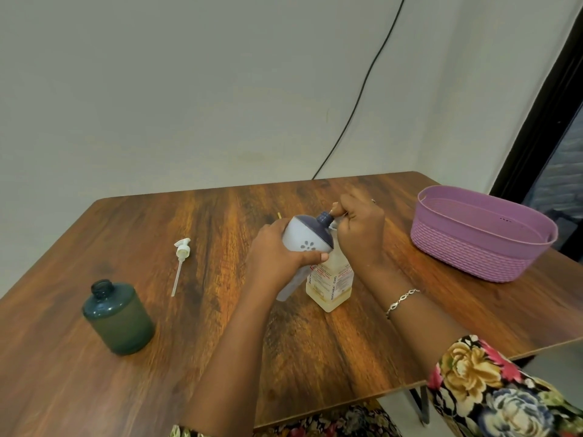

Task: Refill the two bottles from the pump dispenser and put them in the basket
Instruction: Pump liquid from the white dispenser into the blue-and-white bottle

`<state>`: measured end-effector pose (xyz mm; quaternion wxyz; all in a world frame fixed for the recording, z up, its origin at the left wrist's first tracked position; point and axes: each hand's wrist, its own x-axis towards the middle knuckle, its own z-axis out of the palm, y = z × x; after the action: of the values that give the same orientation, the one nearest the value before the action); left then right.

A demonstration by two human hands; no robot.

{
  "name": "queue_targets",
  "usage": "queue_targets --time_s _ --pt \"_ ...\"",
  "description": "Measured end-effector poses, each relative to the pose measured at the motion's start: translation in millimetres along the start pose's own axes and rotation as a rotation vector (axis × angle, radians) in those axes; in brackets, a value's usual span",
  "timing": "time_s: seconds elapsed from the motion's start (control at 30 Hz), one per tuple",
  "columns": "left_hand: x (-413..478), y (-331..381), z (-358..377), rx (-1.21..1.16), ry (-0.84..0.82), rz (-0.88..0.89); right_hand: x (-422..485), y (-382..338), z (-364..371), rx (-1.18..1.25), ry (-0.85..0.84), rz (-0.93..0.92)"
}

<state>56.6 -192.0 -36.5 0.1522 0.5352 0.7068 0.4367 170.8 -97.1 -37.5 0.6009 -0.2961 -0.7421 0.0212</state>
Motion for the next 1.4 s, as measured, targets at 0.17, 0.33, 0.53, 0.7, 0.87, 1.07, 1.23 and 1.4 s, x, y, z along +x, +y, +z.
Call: queue_targets --time_s 0.17,0.33,0.53,0.7,0.87,1.07,1.23,1.4 --pt "-2 1 -2 -0.012 -0.003 -0.006 6 -6 -5 0.037 -0.029 0.092" --pt "2 2 -6 -0.016 -0.004 -0.003 13 -8 -2 0.027 -0.007 0.117" --pt "1 -2 -2 -0.040 -0.012 0.001 0 3 4 -0.033 0.001 0.010" --pt "1 2 -1 -0.054 -0.016 -0.001 0 -2 0 -0.003 -0.004 0.059" --pt "1 6 -6 -0.096 -0.031 -0.015 19 -8 -11 0.066 -0.074 0.271" --pt "-1 4 -3 -0.057 -0.035 0.002 2 -1 -2 -0.041 -0.037 0.063" --pt "-3 3 -3 -0.085 -0.042 -0.021 -3 1 0 0.010 -0.039 0.071" --pt "-5 5 -8 -0.102 -0.029 -0.014 9 -5 -10 0.068 -0.067 0.126"
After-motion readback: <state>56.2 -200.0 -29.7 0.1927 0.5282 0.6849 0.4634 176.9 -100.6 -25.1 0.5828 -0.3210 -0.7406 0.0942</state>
